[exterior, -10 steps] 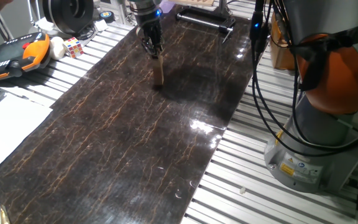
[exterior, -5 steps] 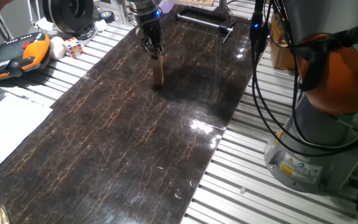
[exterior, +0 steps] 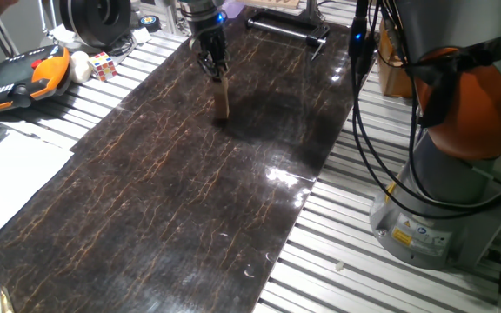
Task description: Stack the blocks in a vertical line of five
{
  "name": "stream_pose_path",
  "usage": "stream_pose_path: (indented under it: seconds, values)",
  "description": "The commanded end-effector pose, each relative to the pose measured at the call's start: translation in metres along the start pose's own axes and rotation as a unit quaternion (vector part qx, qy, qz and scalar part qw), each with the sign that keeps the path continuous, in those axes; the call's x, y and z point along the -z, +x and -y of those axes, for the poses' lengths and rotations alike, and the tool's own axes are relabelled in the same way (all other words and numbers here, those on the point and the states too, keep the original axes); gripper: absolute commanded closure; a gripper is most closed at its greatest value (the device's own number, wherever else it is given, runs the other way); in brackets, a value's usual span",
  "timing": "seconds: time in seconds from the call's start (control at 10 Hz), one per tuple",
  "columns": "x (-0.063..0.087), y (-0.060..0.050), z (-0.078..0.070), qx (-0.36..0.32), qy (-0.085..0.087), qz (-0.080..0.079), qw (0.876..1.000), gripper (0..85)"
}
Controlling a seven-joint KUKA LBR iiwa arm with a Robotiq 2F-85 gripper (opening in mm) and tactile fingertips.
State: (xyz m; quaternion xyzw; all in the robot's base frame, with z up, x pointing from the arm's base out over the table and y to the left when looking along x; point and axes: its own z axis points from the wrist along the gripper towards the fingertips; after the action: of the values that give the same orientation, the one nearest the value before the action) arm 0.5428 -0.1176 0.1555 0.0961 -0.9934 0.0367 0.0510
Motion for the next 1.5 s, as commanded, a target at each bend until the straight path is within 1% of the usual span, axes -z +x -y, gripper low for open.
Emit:
stream_pose_path:
  seconds: [0.0, 0.7, 0.8, 1.0, 1.1, 1.2, 1.4]
  values:
    - [0.000, 0.000, 0.000, -0.001, 0.000, 0.000, 1.000, 46.7]
    - [0.003, -0.001, -0.001, -0.005, 0.002, -0.001, 1.000, 39.3]
    - [0.007, -0.001, -0.001, -0.006, 0.003, -0.003, 1.000, 38.3]
    - [0.020, -0.003, 0.001, -0.006, 0.006, -0.011, 1.000, 37.3]
    - [0.026, -0.005, -0.002, -0.010, 0.009, -0.013, 1.000, 37.3]
    - [0.032, -0.007, -0.008, -0.016, 0.011, -0.014, 1.000, 37.3]
    - [0.042, -0.014, -0.026, -0.034, 0.009, -0.016, 0.999, 40.3]
